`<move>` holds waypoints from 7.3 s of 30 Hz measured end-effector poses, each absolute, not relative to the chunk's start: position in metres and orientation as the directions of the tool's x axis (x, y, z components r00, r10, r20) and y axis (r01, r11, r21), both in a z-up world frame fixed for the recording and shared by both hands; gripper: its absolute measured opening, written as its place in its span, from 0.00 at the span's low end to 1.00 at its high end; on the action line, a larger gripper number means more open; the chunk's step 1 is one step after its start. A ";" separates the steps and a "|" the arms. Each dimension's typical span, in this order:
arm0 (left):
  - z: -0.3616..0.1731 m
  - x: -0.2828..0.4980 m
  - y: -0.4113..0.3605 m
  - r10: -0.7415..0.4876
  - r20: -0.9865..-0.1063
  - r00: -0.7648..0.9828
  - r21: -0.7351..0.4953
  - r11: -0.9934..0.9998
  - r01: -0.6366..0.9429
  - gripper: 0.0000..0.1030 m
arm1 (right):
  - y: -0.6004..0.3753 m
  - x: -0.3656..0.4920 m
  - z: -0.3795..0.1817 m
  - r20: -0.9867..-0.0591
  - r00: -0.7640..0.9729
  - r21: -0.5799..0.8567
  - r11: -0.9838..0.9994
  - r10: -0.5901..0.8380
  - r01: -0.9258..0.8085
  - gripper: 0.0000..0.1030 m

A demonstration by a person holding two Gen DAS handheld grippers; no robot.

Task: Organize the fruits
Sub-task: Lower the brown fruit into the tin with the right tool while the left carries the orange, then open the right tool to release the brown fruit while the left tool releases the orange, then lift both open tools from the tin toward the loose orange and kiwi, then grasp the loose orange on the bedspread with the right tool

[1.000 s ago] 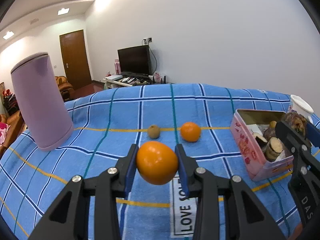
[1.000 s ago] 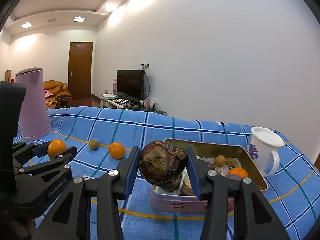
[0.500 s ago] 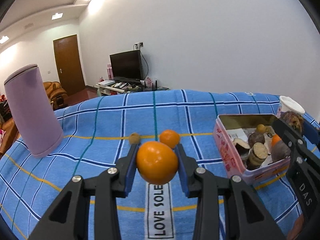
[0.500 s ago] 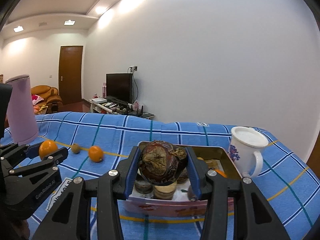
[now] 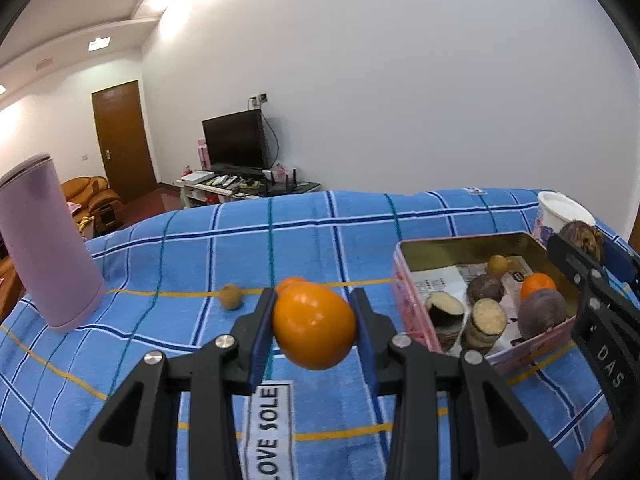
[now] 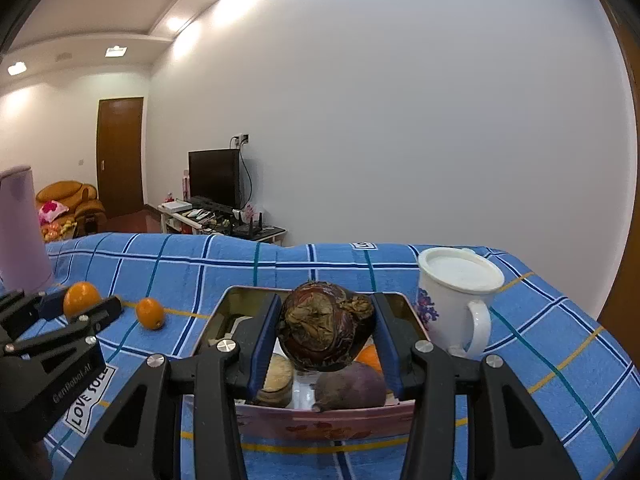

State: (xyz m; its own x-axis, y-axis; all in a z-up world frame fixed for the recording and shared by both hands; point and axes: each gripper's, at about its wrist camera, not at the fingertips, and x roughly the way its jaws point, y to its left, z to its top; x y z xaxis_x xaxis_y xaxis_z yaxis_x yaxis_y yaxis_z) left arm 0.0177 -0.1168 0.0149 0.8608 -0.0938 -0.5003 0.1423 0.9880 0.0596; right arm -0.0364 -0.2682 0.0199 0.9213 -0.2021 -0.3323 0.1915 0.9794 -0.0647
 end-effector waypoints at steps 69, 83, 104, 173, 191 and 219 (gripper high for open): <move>-0.013 0.095 -0.227 -0.234 -0.615 0.753 -0.008 0.957 0.290 0.38 | -0.337 0.057 -0.007 -0.543 0.790 -0.132 0.958 -0.284 0.254 0.46; -0.017 0.100 -0.233 -0.228 -0.642 0.732 0.008 0.953 0.304 0.38 | -0.338 0.069 -0.015 -0.608 0.758 -0.113 0.971 -0.236 0.212 0.46; -0.021 0.099 -0.233 -0.219 -0.663 0.716 0.016 0.952 0.306 0.36 | -0.339 0.071 -0.023 -0.644 0.743 -0.062 0.981 -0.181 0.185 0.46; -0.002 0.029 -0.145 -0.066 -0.498 0.865 0.121 0.982 0.145 0.99 | -0.299 -0.025 0.017 -0.284 0.922 0.073 0.953 -0.264 0.296 0.70; -0.002 0.043 -0.068 0.038 -0.523 0.851 0.116 0.993 0.027 0.99 | -0.214 -0.011 0.011 -0.333 0.930 0.007 0.986 -0.154 0.166 0.70; -0.028 0.092 0.055 0.196 -0.659 0.726 0.056 0.976 -0.212 0.99 | -0.104 0.122 -0.031 -0.676 0.736 -0.014 0.998 0.033 -0.058 0.58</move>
State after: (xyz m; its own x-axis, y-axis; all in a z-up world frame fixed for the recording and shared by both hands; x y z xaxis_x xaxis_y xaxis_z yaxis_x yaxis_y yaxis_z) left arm 0.0916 0.0554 -0.0283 0.7263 0.1956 -0.6590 -0.2122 0.9756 0.0557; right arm 0.1220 -0.1041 -0.0315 0.7364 0.0330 -0.6757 -0.0579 0.9982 -0.0143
